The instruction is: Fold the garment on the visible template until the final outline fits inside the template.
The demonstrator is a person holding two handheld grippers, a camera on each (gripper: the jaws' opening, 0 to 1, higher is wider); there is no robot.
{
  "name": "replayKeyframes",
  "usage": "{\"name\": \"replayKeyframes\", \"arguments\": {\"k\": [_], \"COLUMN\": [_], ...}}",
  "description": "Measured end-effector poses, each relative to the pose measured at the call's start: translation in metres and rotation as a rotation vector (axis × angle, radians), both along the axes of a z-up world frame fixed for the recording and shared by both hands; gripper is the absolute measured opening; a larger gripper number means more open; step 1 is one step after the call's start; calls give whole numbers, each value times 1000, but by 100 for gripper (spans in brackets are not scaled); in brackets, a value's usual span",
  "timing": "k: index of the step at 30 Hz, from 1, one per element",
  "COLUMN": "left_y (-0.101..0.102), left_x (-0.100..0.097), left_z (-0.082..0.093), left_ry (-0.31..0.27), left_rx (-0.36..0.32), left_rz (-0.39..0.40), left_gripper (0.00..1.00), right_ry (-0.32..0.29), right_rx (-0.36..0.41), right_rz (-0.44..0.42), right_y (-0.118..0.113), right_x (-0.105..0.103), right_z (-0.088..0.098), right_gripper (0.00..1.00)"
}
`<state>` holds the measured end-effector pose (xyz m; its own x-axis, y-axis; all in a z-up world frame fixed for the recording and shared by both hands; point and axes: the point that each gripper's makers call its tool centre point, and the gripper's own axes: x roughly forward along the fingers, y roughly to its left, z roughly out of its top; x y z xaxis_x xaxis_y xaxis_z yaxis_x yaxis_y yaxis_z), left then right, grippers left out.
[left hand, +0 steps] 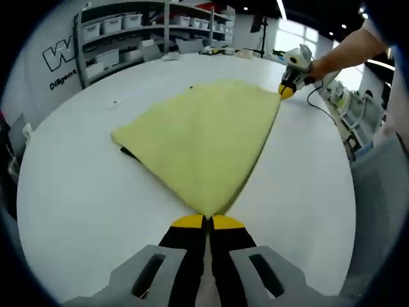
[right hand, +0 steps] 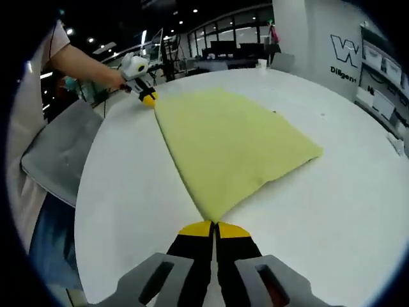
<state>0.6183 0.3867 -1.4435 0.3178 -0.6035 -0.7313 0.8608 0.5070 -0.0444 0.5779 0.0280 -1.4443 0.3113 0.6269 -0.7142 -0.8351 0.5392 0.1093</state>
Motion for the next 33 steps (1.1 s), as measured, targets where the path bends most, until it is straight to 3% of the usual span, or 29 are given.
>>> {"name": "replayKeyframes", "arguments": {"k": [2, 4, 6, 8, 12, 16, 18, 21, 25, 26, 27, 28, 29, 31, 33], "left_y": [2, 4, 5, 6, 10, -5, -22, -42, -37, -33, -31, -32, -27, -20, -12], "left_x": [1, -2, -5, -4, 14, 25, 24, 19, 11, 9, 9, 12, 10, 12, 10], "left_z": [1, 0, 1, 7, 26, 47, 51, 37, 8, 2, -1, 5, 3, 2, 0], "left_ry": [2, 33, 44, 30, -35, -114, -106, -62, 7, 11, 7, -36, -16, -44, -27], "left_rx": [0, -8, 2, -6, -43, -81, -118, -118, -52, -23, -21, -66, -56, -61, -79], "left_rz": [14, 37, 47, 59, 162, 158, 135, 108, 118, 120, 122, 133, 144, 169, 204], "left_gripper": [2, 2, 3, 8, 23, 26, 26, 26, 30, 31, 32, 30, 29, 23, 25], "right_ry": [12, 69, 46, 11, -53, -89, -78, -62, -45, -78, -58, -78, -89, -81, -106], "right_rx": [-20, -34, -34, 15, 32, 52, 47, 45, 25, 61, 54, 20, 8, 51, 34], "right_rz": [-12, -30, -36, -67, -57, -28, -25, -42, -67, -93, -107, -105, -102, -143, -131], "right_y": [-7, -16, -19, -9, 16, 49, 62, 73, 72, 72, 66, 59, 54, 46, 40], "right_x": [-2, -8, -4, 5, 19, 28, 30, 31, 26, 32, 28, 29, 27, 25, 23], "right_z": [0, -1, 8, 21, 38, 40, 31, 18, 1, 6, 4, 1, 0, 2, 3], "right_gripper": [0, 0, 0, 0, 0, 1, 4, 4, 10, 9, 7, 5, 5, 7, 6]}}
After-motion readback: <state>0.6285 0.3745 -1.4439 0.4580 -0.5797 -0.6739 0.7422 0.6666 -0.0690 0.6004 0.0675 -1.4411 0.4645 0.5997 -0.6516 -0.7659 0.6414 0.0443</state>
